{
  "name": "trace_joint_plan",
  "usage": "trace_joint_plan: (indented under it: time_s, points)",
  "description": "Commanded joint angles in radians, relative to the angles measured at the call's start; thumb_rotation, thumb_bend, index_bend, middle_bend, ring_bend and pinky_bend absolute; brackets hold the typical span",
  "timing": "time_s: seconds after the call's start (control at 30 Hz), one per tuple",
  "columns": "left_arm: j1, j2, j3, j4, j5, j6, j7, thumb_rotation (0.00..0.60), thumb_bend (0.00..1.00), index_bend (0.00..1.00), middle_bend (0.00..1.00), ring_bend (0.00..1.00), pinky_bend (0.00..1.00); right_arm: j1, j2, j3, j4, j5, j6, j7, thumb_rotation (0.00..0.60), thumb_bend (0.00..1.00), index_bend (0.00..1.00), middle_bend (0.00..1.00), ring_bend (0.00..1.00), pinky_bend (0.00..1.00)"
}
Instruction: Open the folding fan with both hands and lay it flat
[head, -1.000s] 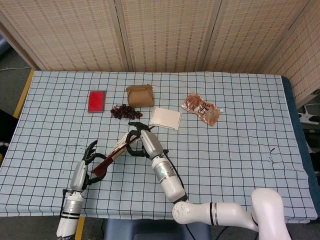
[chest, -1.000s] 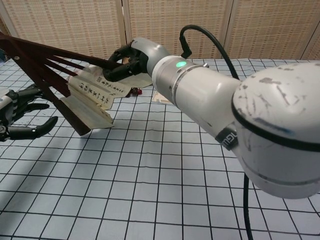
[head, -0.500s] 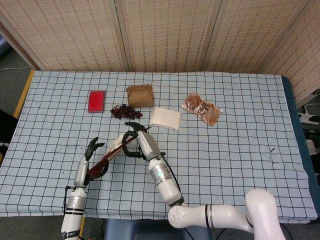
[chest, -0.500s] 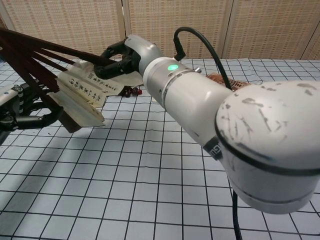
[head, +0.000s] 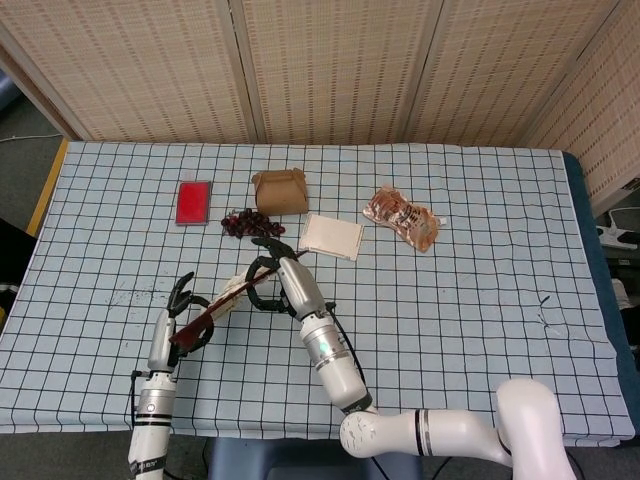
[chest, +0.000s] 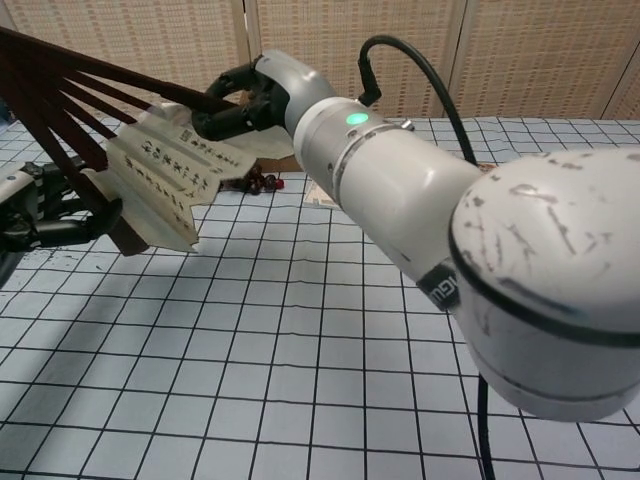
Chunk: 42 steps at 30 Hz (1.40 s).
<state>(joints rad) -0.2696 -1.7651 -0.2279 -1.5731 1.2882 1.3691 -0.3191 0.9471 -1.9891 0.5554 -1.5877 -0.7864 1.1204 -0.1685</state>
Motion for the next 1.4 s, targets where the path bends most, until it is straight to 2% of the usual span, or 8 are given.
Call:
trace_joint_plan:
  time_s: [0.03, 0.17, 0.37, 0.57, 0.83, 1.0, 1.4]
  points:
    - [0.003, -0.009, -0.009, 0.012, 0.0, 0.014, -0.005, 0.6, 0.52, 0.64, 0.21, 0.01, 0.13, -0.014, 0.027, -0.003, -0.028, -0.002, 0.006, -0.011, 0.6, 0.5, 0.69, 0.1, 0.0, 0.01]
    - [0.007, -0.016, -0.019, 0.019, 0.001, 0.03, -0.009, 0.6, 0.56, 0.7, 0.28, 0.06, 0.13, -0.034, 0.066, -0.009, -0.068, -0.003, 0.01, -0.018, 0.6, 0.5, 0.69, 0.1, 0.0, 0.02]
    - [0.007, -0.007, -0.033, 0.021, 0.002, 0.041, -0.004, 0.6, 0.56, 0.72, 0.32, 0.09, 0.13, -0.065, 0.133, -0.029, -0.123, -0.011, 0.01, -0.026, 0.6, 0.5, 0.69, 0.1, 0.0, 0.04]
    - [0.011, 0.016, -0.046, 0.046, 0.004, 0.048, -0.009, 0.6, 0.55, 0.68, 0.32, 0.09, 0.13, -0.111, 0.218, -0.071, -0.181, -0.065, 0.014, -0.023, 0.6, 0.5, 0.68, 0.1, 0.0, 0.05]
    - [0.022, 0.045, -0.025, 0.111, -0.003, 0.019, -0.043, 0.6, 0.52, 0.59, 0.3, 0.09, 0.13, -0.15, 0.294, -0.117, -0.19, -0.156, 0.047, -0.036, 0.6, 0.5, 0.68, 0.1, 0.0, 0.05]
    - [0.026, 0.044, -0.024, 0.124, 0.001, 0.024, -0.059, 0.6, 0.52, 0.57, 0.3, 0.09, 0.13, -0.165, 0.318, -0.137, -0.183, -0.187, 0.066, -0.043, 0.6, 0.5, 0.68, 0.1, 0.0, 0.05]
    - [0.034, 0.032, -0.01, 0.191, 0.027, 0.044, -0.084, 0.6, 0.52, 0.54, 0.3, 0.09, 0.13, -0.229, 0.344, -0.238, -0.159, -0.335, 0.143, -0.05, 0.6, 0.5, 0.68, 0.1, 0.0, 0.06]
